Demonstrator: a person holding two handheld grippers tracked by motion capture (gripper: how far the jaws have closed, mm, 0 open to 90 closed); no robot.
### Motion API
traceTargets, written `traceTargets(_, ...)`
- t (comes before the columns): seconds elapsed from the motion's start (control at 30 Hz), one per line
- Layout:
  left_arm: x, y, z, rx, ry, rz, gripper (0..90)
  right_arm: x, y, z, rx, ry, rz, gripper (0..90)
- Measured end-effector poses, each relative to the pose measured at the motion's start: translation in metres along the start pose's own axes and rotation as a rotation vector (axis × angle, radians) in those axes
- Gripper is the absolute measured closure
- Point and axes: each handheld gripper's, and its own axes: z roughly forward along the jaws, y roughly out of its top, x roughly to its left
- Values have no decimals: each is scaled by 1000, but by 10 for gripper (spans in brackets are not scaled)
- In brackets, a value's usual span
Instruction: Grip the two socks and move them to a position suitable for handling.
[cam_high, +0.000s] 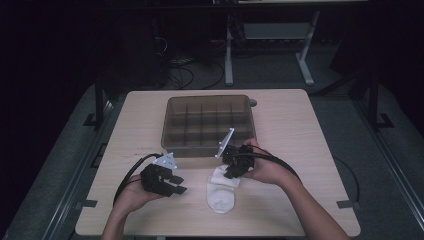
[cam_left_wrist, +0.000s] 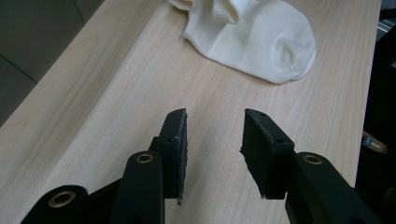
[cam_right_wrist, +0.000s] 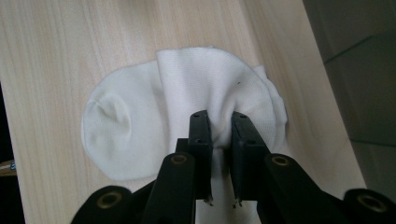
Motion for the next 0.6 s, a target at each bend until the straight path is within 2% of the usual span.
traceTargets(0.2, 1, -1, -2, -9, 1, -1, 604, 1, 6, 7, 9, 6, -14, 799)
traceTargets(0.6, 1, -1, -2, -4, -4, 1, 605, -2, 9, 13, 13, 3, -8, 797)
